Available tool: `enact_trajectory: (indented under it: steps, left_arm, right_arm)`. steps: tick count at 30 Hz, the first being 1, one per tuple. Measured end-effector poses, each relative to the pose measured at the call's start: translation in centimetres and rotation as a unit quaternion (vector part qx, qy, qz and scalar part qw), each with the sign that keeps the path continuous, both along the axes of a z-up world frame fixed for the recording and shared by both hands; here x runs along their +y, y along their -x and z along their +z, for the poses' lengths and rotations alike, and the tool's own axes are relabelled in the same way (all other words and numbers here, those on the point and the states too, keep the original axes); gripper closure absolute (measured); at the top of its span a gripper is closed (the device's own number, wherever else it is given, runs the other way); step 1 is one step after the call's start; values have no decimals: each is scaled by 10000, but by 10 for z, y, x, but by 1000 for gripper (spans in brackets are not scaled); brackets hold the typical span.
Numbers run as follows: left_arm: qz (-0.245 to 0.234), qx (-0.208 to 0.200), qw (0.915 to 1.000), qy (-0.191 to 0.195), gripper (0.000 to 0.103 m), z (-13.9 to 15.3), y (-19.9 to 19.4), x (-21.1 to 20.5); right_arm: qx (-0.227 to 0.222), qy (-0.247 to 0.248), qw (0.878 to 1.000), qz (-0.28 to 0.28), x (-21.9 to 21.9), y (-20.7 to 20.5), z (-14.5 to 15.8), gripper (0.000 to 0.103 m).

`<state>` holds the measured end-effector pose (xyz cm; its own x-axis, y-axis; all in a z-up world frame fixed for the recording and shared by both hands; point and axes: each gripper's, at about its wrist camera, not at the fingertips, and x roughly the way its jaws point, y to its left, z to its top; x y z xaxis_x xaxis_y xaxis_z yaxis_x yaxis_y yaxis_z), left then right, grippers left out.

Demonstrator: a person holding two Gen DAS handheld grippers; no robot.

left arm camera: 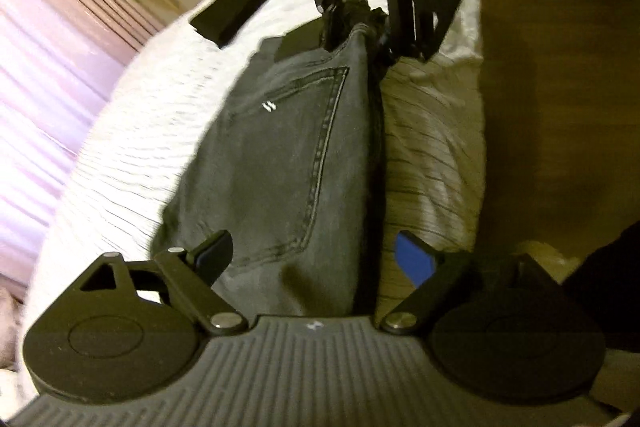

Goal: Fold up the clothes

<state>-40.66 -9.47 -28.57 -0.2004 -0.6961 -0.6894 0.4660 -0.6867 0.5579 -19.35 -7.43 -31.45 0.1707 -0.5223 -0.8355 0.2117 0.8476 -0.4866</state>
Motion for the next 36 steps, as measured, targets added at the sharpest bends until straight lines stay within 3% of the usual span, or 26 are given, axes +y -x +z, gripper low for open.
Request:
enact_trajectory:
  steps: [3, 8, 13, 16, 20, 24, 30, 33, 34, 36]
  left_arm:
    - [-29, -237, 9996, 170, 13, -4, 9, -3]
    - [195, -643, 9975, 198, 13, -25, 7, -11]
    - [363, -499, 9980, 148, 12, -18, -8, -16]
    - [349, -480, 9982, 102, 12, -10, -11, -22]
    - [425, -362, 9983, -161, 11, -2, -15, -32]
    - [546, -154, 9979, -307, 11, 10, -22, -41]
    - [664, 14, 9967, -462, 11, 18, -25, -48]
    - [687, -16, 9968, -406, 12, 20, -24, -46]
    - [690, -17, 9970, -349, 12, 22, -24, -44]
    - [543, -91, 9983, -197, 12, 24, -20, -37]
  right_arm:
    - [-57, -376, 9993, -60, -16, -3, 24, 65]
    - [143, -773, 9969, 97, -34, -12, 46, 64]
    - [51, -875, 9961, 44, -13, 4, 38, 64]
    - [18, -705, 9975, -64, -3, 3, 38, 60]
    - [76, -295, 9995, 26, 22, 5, 34, 42]
    - [66, 50, 9993, 377, 42, 5, 21, 41]
    - [594, 648, 9908, 1031, 43, -4, -17, 41]
    - [351, 382, 9945, 905, 25, -4, -10, 45]
    - [171, 151, 9974, 684, 16, -4, 2, 56]
    - [-132, -203, 9993, 291, -4, -5, 30, 61]
